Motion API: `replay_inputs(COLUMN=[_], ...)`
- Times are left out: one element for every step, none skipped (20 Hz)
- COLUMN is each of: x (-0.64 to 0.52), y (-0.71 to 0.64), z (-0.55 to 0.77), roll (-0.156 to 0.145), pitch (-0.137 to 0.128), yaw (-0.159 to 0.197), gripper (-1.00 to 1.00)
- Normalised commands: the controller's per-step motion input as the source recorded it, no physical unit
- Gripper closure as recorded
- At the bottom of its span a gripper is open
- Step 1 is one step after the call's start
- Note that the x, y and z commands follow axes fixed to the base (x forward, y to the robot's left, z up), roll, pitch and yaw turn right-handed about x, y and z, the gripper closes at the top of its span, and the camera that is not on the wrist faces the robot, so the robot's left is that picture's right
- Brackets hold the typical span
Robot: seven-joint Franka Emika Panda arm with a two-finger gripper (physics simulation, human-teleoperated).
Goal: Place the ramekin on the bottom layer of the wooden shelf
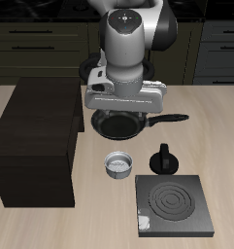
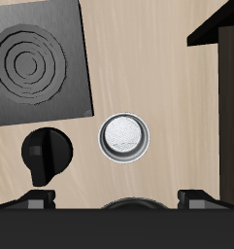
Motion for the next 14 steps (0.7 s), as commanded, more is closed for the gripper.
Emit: replay_inputs(x=[0.04, 0.23, 0.24, 0.0, 0.15, 0.19, 0.16, 0.1, 0.11, 0.24, 0.14, 0.21, 0.0, 0.21], y=[0.12, 0.01, 0.09, 0.0, 0.12, 0.11, 0.16, 0.12, 0.06, -0.06, 0.02, -0.06, 0.0, -0.05], z=[-0.03, -0.09, -0.16, 0.0, -0.22, -0.21, -0.18, -0.17, -0.15, -0.26, -0.26, -0.28, 0.0, -0.28], roll=[0.03, -0.034, 0.026, 0.0, 0.031, 0.007, 0.01, 0.052, -0.015, 0.006, -0.01, 0.01, 0.0, 0.004], pitch=[0.003, 0.021, 0.044, 0.0, 0.023, 0.047, 0.017, 0.034, 0.004, 0.026, 0.043, 0.034, 0.0, 0.058], yaw=[-0.025, 0.026, 0.015, 0.0, -0.007, 0.047, 0.025, 0.015, -0.007, 0.034, -0.049, 0.04, 0.0, -0.031], gripper=[-1.0, -1.0, -1.0, -1.0, -1.0, -1.0, -1.0, -1.0, -1.0, -1.0, -1.0, -1.0, -1.0, -1.0])
